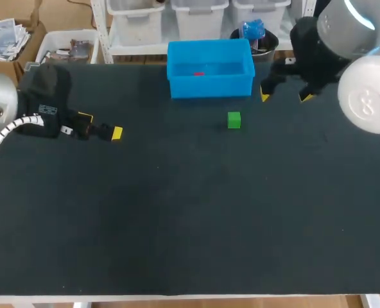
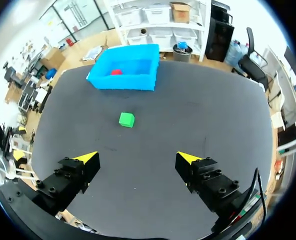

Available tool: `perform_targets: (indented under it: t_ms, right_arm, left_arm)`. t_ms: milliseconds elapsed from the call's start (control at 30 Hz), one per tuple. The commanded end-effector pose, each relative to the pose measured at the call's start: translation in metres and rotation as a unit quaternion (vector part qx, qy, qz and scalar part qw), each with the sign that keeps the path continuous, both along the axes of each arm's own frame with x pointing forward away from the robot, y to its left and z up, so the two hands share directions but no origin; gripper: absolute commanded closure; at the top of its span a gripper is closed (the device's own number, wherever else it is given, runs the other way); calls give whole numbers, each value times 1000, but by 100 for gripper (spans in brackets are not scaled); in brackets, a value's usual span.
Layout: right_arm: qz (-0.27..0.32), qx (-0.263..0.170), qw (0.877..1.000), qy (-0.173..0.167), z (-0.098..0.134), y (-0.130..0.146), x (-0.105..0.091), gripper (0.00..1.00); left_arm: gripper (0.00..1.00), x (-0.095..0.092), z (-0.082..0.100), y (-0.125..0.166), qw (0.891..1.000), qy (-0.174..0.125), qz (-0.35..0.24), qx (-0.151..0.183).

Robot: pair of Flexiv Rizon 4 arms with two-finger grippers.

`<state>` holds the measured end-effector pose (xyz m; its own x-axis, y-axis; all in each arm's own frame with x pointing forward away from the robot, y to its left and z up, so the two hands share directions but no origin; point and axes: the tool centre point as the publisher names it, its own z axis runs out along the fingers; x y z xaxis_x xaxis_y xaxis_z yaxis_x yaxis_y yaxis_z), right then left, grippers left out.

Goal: Use the left arm to pick the red cube and place it into the blue plastic box first, then use the right arm to grasp the green cube and put it into the same blue plastic box after the first action is fully finished.

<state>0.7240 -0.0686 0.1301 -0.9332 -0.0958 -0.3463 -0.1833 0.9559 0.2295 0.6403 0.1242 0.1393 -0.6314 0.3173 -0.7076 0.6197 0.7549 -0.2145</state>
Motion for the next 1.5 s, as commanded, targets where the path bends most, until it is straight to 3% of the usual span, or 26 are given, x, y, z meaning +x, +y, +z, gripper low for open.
perform_targets:
  t_ms: [33,700,1500]
  right_arm:
    - [-16,-18,1000,10,-3,23,12,0]
    - [-39,-47,998,10,-25,74,40,0]
    - [-47,-49,998,10,-79,67,65,0]
  left_arm:
    - [0,0,-1,1,1000,-2,-1,-3]
    - [0,0,-1,1,1000,-2,-1,-3]
    - [0,0,-1,1,1000,-2,-1,-3]
